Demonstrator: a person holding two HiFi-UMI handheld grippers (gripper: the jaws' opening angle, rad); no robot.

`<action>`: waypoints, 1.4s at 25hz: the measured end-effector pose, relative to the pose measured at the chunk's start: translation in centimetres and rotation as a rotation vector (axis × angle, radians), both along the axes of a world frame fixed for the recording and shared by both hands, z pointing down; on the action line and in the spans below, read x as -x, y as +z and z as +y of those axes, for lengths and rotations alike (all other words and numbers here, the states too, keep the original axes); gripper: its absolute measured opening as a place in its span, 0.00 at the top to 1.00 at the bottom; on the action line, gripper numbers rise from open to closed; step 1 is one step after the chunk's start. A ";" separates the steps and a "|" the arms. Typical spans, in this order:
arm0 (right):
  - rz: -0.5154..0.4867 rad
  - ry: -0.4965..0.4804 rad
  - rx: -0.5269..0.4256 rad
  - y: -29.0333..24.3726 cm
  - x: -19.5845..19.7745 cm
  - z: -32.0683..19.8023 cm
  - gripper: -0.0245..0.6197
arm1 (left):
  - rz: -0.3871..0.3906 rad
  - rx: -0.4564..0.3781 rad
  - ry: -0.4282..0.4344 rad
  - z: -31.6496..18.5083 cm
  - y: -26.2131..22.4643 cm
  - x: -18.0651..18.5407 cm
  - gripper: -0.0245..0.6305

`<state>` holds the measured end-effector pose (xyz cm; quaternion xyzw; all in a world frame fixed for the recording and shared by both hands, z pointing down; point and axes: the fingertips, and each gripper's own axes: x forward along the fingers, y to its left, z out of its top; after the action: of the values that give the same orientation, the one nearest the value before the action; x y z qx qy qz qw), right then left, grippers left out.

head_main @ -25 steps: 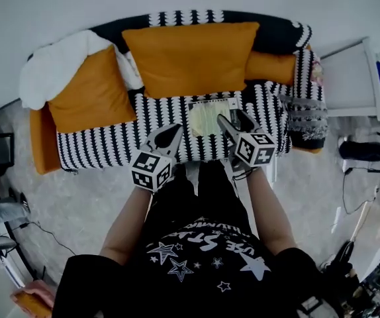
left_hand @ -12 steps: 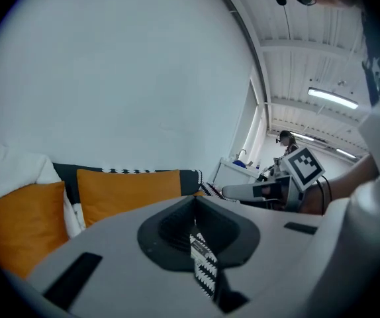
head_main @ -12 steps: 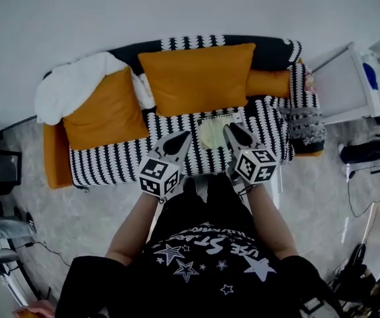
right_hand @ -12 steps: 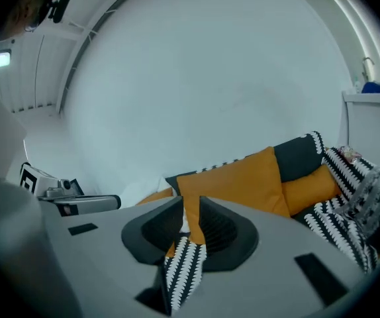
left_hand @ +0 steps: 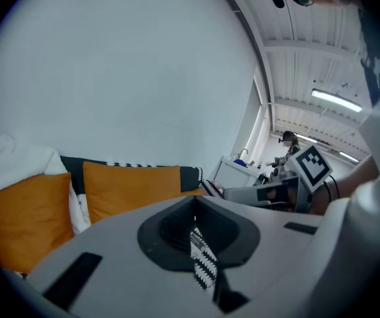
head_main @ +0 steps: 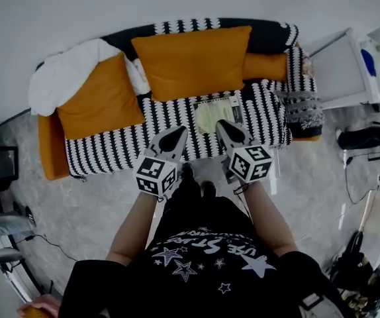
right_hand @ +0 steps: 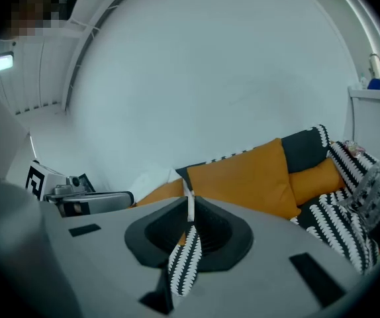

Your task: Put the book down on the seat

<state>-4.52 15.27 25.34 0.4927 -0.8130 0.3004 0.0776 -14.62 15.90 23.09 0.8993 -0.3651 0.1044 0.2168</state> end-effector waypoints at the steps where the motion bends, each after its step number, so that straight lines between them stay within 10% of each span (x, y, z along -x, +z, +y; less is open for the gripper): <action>1: 0.004 -0.021 -0.007 -0.2 0.4 0.1 0.89 | -0.007 -0.002 -0.003 0.1 0.0 0.1 0.95; 35: -0.091 -0.189 -0.156 -5.6 -5.6 17.2 0.89 | -0.044 -0.156 -0.123 16.6 -5.8 -5.9 0.95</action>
<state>1.05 32.45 19.72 0.4041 -0.8795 0.2494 0.0301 -8.74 32.50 17.24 0.8869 -0.4314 0.0818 0.1439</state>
